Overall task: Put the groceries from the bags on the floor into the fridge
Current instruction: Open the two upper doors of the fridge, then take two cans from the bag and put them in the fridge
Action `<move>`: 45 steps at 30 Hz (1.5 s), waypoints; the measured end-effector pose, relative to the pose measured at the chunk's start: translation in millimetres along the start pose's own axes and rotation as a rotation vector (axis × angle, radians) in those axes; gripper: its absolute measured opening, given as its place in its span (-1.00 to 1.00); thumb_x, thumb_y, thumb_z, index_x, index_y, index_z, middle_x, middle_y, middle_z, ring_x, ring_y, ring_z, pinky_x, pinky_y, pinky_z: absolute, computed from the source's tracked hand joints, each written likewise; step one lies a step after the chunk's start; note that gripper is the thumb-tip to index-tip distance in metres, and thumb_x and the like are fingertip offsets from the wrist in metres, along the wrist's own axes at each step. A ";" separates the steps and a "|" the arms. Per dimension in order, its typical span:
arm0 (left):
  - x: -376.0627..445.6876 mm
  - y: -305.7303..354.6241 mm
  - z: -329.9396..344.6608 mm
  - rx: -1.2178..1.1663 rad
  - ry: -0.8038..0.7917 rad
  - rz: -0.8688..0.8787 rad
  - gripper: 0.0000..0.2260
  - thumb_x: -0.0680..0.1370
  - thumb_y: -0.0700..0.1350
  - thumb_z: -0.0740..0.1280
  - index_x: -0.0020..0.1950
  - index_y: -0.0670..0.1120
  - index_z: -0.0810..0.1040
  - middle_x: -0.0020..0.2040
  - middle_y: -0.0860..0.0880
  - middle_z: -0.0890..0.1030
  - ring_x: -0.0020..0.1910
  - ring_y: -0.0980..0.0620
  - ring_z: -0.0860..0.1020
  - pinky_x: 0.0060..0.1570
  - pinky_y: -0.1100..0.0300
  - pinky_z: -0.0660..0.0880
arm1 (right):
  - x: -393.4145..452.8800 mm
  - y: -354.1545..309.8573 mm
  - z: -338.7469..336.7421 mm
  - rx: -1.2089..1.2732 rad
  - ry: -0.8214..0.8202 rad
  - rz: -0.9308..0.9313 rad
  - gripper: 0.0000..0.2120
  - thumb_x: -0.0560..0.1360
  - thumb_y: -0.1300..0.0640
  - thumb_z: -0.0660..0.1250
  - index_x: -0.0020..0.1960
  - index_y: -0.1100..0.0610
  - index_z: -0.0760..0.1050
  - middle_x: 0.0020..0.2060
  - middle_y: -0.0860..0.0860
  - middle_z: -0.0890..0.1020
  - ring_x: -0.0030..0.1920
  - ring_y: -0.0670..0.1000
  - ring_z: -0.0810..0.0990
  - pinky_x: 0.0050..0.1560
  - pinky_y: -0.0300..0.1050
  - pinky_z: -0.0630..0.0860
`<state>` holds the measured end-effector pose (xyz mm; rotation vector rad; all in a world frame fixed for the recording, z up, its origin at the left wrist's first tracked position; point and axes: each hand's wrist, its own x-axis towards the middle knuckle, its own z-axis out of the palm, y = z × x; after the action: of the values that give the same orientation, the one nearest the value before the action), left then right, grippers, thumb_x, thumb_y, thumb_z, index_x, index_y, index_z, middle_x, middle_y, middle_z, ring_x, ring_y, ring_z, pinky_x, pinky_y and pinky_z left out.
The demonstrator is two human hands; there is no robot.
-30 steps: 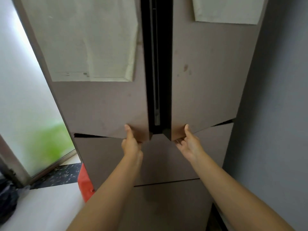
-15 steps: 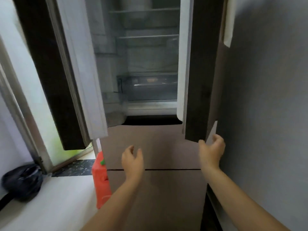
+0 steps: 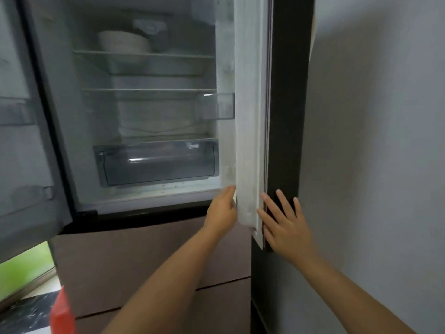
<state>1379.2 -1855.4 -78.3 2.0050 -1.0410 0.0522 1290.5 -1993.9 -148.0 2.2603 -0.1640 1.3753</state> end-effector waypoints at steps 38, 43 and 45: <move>-441.4 -203.7 -311.9 1.048 0.328 -0.975 -0.72 0.53 -0.23 0.17 0.20 -0.18 0.52 0.21 -0.13 0.51 0.26 -0.14 0.40 0.09 0.06 0.41 | 83.8 -492.1 -143.8 0.848 -0.420 -0.495 -0.71 0.11 0.27 0.39 -0.16 0.27 0.60 -0.04 0.26 0.66 0.04 0.26 0.65 -0.03 0.30 0.52; -582.6 -225.8 -354.9 1.062 0.274 -1.147 -0.70 0.54 -0.24 0.15 0.23 -0.17 0.51 0.23 -0.12 0.51 0.24 -0.14 0.42 0.07 0.09 0.41 | 54.5 -624.2 -225.1 1.039 -0.446 -0.614 -0.73 0.07 0.26 0.29 -0.25 0.28 0.61 -0.22 0.23 0.69 -0.20 0.24 0.69 -0.16 0.24 0.57; -632.3 -235.3 -364.3 1.038 0.259 -1.230 -0.69 0.55 -0.24 0.15 0.26 -0.16 0.50 0.26 -0.12 0.50 0.26 -0.14 0.41 0.09 0.09 0.41 | 37.0 -667.6 -249.0 1.128 -0.518 -0.646 -0.74 0.16 0.30 0.31 -0.18 0.31 0.62 -0.19 0.26 0.68 -0.18 0.26 0.67 -0.09 0.17 0.57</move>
<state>1245.8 -1120.2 -250.1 3.1000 0.6804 0.2087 1337.9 -1289.4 -250.5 3.0289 1.3623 0.4964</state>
